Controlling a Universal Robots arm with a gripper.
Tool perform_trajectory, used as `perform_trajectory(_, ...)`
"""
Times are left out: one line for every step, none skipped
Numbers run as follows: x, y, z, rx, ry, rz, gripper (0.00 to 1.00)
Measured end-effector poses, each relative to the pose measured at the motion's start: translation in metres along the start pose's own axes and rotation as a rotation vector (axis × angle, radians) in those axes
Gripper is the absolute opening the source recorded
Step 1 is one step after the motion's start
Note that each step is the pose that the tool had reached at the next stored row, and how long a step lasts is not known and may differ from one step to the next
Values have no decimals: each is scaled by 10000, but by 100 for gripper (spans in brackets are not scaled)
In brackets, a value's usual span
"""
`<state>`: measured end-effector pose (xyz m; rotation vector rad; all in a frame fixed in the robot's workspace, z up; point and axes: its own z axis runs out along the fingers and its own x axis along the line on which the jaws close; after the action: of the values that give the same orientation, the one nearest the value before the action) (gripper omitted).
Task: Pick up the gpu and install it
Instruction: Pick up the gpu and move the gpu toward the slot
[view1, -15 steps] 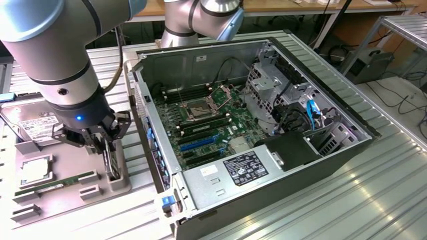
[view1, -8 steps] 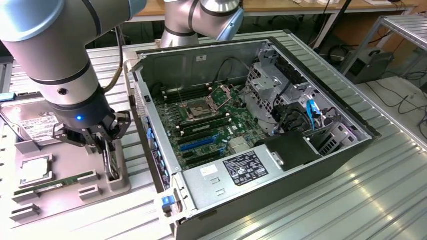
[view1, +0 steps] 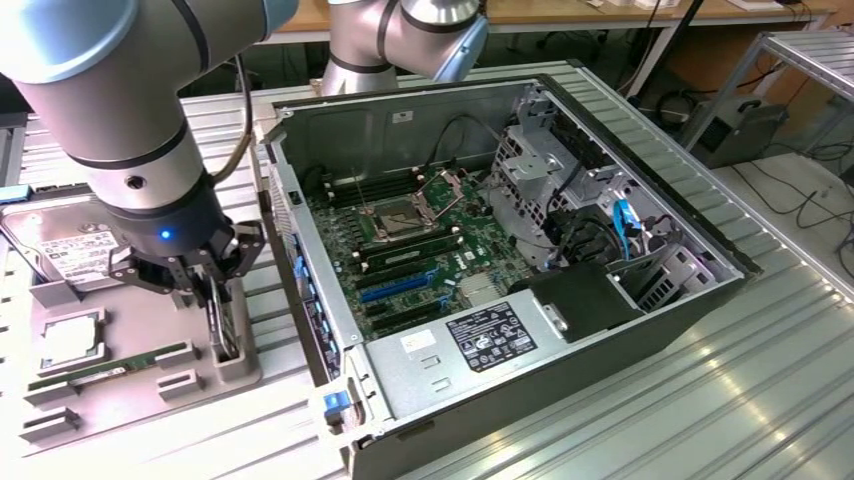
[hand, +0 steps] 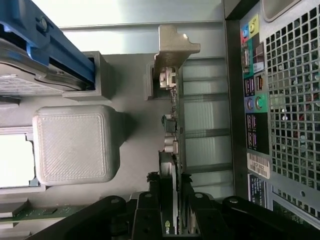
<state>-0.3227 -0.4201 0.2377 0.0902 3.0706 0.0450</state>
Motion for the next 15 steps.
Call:
perform_trajectory(-10,1,1,-5,7,-84,27)
perform_trajectory(-21,1,1,-10,15,-166,27)
perform_trajectory(-29,1,1,-14,20,-231,27)
perform_trajectory(-37,2,2,-20,26,-313,27)
perform_trajectory(-43,2,3,-25,30,-388,27)
perform_trajectory(-49,2,3,-29,36,-451,27)
perform_trajectory(-55,3,4,-34,42,-530,27)
perform_trajectory(-58,3,4,-37,51,-566,27)
perform_trajectory(-60,3,4,-38,58,-588,27)
perform_trajectory(-61,3,4,-38,61,-592,27)
perform_trajectory(-61,3,4,-38,62,-593,27)
perform_trajectory(-62,3,4,-38,62,-593,27)
perform_trajectory(-62,3,4,-39,63,-594,27)
perform_trajectory(-62,3,4,-39,66,-594,27)
perform_trajectory(-68,4,-6,-48,149,-625,27)
